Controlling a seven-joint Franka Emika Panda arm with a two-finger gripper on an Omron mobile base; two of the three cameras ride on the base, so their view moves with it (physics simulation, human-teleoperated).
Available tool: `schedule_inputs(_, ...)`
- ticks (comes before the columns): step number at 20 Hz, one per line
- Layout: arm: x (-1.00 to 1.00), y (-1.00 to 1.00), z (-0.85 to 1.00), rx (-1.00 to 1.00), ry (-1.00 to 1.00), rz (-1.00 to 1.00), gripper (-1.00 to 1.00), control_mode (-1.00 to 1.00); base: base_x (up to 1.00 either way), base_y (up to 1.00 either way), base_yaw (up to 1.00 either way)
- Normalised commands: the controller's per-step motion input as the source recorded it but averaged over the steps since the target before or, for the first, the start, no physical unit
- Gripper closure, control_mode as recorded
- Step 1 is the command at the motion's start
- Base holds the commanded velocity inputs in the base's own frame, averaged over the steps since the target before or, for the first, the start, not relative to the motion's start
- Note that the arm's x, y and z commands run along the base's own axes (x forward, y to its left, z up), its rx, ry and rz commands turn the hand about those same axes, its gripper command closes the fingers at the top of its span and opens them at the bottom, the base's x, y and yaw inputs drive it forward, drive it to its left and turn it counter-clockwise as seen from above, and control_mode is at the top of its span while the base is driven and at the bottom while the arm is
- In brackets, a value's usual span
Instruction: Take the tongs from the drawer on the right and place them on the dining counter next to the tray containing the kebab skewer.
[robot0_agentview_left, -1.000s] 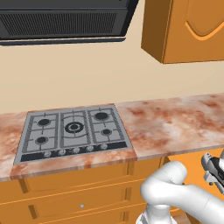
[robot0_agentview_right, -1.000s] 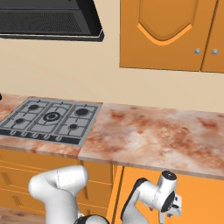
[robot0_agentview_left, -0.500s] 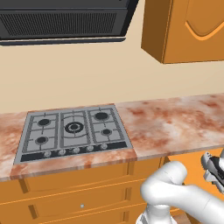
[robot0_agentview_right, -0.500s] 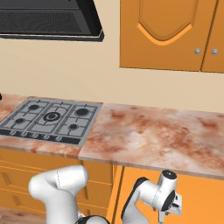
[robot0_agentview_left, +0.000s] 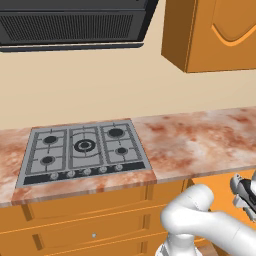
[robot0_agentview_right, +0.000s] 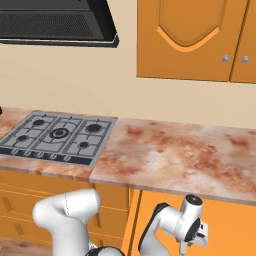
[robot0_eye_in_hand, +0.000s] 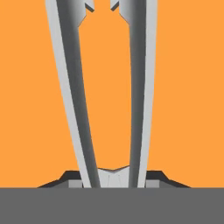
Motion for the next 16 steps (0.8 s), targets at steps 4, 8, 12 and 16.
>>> schedule_inputs(4, -0.16, 0.0, 0.16, 0.0, 0.0, 0.02, 1.0, -1.0, 0.0, 0.0, 0.0)
schedule_inputs(8, -0.29, 0.0, 0.48, -0.02, 0.0, 0.01, 1.0, -1.0, 0.0, 0.0, 0.0)
schedule_inputs(12, -0.28, 0.0, 0.66, -0.03, 0.0, 0.0, 1.0, -1.0, 0.0, 0.0, 0.0)
schedule_inputs(16, -0.41, 0.0, 0.72, -0.02, 0.02, 0.0, 1.0, -1.0, 0.0, 0.0, 0.0)
